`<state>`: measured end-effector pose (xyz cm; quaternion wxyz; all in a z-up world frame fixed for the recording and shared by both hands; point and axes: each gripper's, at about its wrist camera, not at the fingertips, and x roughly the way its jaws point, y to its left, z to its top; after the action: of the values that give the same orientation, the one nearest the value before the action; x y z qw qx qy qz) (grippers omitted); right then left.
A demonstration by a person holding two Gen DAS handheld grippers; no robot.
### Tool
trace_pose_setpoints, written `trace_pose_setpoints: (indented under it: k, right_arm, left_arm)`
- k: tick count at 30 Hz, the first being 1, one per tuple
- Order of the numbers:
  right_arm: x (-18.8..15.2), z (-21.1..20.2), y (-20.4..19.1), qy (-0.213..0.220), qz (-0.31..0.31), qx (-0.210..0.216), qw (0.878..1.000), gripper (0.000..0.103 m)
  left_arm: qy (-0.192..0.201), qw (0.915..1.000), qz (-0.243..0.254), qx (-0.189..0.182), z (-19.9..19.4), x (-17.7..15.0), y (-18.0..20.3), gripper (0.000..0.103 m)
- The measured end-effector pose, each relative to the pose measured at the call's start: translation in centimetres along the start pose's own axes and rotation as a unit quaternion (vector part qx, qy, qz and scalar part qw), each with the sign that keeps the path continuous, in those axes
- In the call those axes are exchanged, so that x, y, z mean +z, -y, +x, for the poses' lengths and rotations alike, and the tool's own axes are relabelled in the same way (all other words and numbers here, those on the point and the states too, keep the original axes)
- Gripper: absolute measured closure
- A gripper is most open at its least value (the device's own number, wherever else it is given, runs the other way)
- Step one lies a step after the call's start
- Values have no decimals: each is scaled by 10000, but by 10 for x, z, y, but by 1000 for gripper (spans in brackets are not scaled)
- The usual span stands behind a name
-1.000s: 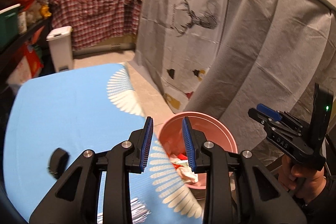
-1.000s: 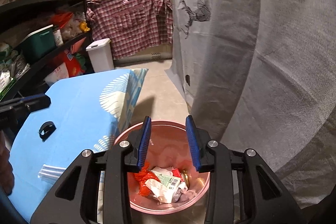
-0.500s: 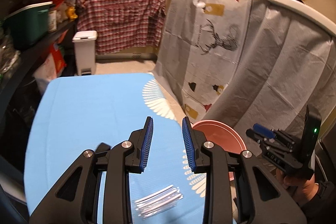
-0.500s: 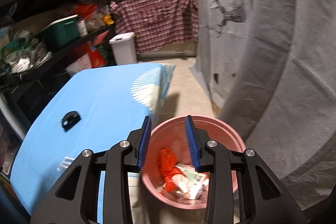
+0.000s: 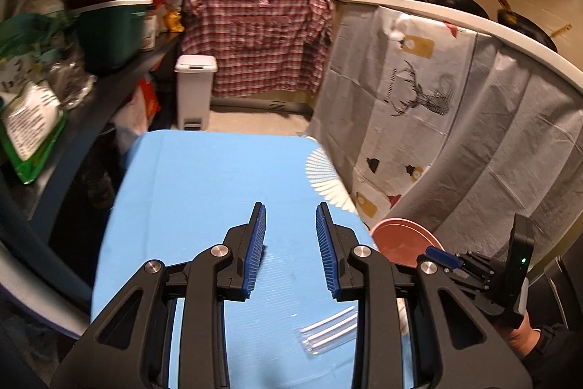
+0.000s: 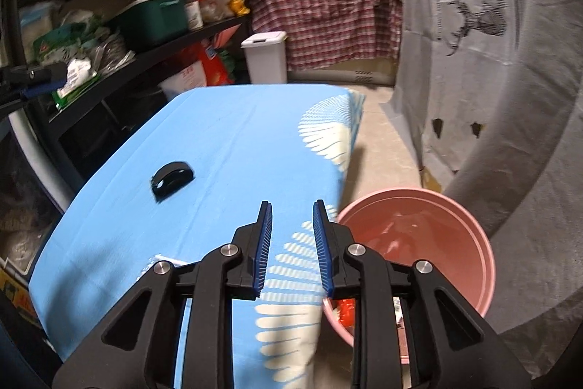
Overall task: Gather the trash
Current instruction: 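Move both tools back over the table toward the clear straws and black strap, then grasp the clear plastic straws with the right tool while the left grasps the black strap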
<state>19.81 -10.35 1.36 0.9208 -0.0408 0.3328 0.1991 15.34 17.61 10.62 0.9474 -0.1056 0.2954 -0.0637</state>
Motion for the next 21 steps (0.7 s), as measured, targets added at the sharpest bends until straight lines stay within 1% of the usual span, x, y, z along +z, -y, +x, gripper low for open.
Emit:
trace_pose_setpoints:
  k: [2,4,8,10,11,17,19,21]
  right_arm:
    - [-3,8,-9,-109,-84,98,9999,78]
    - [-6,14,-16,-194,-147,203,9995,73]
    - [-12,30,-30,-471,-293,443,9975,71]
    - [-15,35,-37,-556,-411,553,9961,65]
    - [-17,37,-39,-592,-463,595,9954,63]
    - [-32,61,-60,-1115,-746,938,9865,51]
    - [-36,65,-69,-1234,-917,1067,9823,41]
    - [-42,70,-78,-1372,-1169,1114,9773,37]
  left_arm:
    - [7,10000,-57,59,-4,0,-8,74]
    - [25,9998,-145,137,-7,1,-18,74]
    - [3,9993,-315,221,-11,-1,-34,74]
    - [12,9991,-345,249,-13,-1,-39,74]
    - [9,9990,-362,265,-14,-2,-42,74]
    - [2,9987,-425,269,-16,-2,-49,74]
    - [-9,9988,-422,255,-16,-2,-50,74]
    - [-18,9988,-417,255,-16,-2,-49,74]
